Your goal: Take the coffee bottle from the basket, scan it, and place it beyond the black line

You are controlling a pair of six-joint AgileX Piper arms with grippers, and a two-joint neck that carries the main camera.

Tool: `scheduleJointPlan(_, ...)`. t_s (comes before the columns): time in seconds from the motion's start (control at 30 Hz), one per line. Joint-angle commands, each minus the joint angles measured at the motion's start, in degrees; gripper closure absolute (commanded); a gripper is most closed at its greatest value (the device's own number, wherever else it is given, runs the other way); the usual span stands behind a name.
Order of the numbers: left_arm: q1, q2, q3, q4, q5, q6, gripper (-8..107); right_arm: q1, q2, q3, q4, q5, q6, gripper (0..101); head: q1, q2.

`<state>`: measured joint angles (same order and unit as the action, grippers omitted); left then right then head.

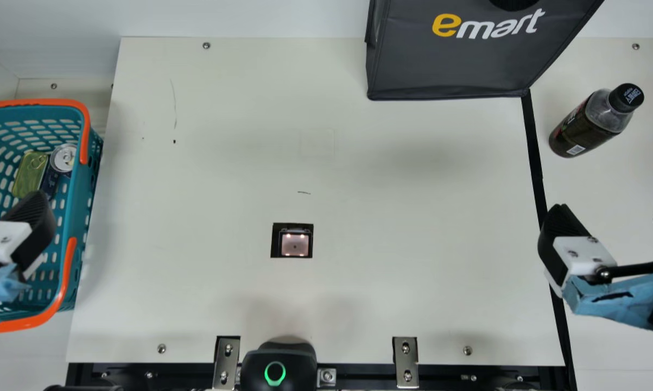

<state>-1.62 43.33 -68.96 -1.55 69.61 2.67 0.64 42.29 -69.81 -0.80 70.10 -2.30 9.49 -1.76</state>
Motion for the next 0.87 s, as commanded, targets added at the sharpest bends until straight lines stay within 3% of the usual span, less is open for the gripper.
scheduleJointPlan(0.0, 0.0, 0.0, 0.0, 0.0, 0.0, 0.0, 9, 0.0, 0.0, 0.0, 0.0, 0.0, 0.0, 10, -1.57, 0.18)
scheduleJointPlan(0.83, 0.0, 0.0, 0.0, 0.0, 0.0, 0.0, 9, 0.0, 0.0, 0.0, 0.03, -0.12, 0.0, 10, -1.57, 0.18)
